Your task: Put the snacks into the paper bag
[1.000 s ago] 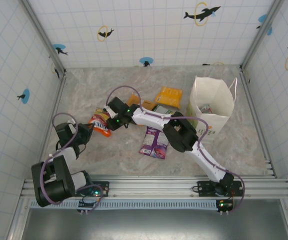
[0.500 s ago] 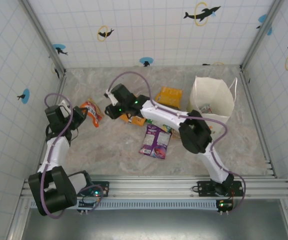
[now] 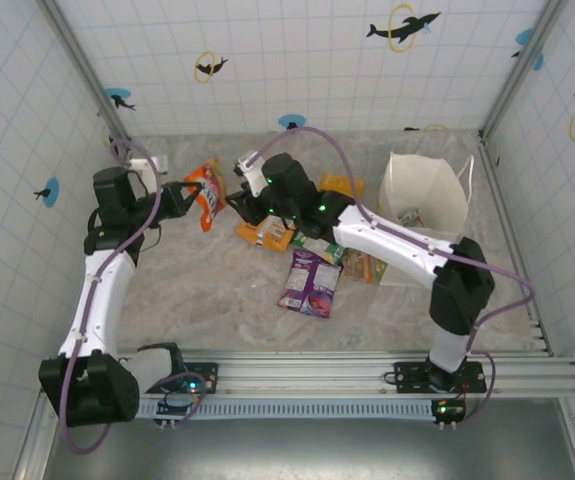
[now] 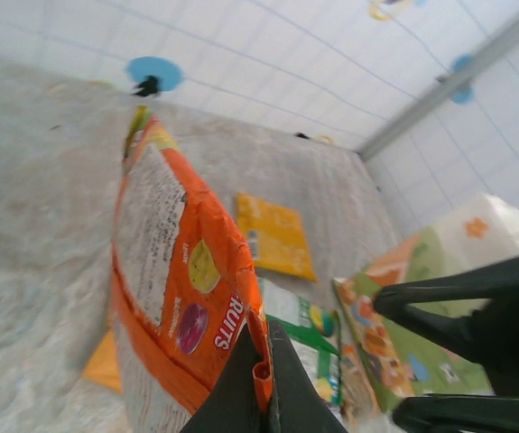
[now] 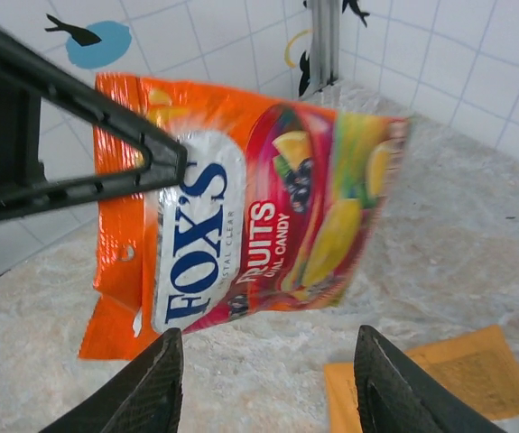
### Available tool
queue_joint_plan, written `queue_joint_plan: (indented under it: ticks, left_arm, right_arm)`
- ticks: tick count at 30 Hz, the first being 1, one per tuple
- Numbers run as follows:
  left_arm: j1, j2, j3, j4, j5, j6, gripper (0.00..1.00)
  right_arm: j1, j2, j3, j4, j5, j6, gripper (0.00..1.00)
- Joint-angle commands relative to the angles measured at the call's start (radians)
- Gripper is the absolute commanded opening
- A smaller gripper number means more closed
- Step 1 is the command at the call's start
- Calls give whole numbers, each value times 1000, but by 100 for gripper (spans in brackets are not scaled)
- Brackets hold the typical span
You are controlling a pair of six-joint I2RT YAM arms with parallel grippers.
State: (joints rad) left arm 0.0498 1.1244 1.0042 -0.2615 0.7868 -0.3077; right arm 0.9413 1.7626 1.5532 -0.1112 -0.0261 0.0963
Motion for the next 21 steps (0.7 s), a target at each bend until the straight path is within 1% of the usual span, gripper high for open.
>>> queue_joint_plan:
  ticks: [1, 6, 10, 13, 15, 17, 21]
  left_arm:
    - [-52, 27, 119, -123, 84, 147, 0]
    - [-200, 90, 257, -285, 55, 271, 0]
    - [-317, 157, 374, -457, -36, 398, 0]
    - [-385, 192, 444, -558, -97, 495, 0]
    - [-420, 196, 463, -589, -108, 552, 0]
    - [-445, 180, 455, -583, -109, 611, 0]
    - [-466, 114, 389, -500, -119, 702, 0]
  right_arm:
    - [-18, -121, -92, 113, 1, -74, 52]
    - [-41, -269, -225, 171, -26, -140, 54]
    - [-66, -363, -288, 130, -58, -167, 54]
    - [-79, -427, -333, 96, -73, -211, 55]
    - [-89, -464, -359, 74, -88, -249, 57]
    - [-108, -498, -375, 48, -101, -264, 57]
    - [-183, -521, -340, -58, -203, -273, 57]
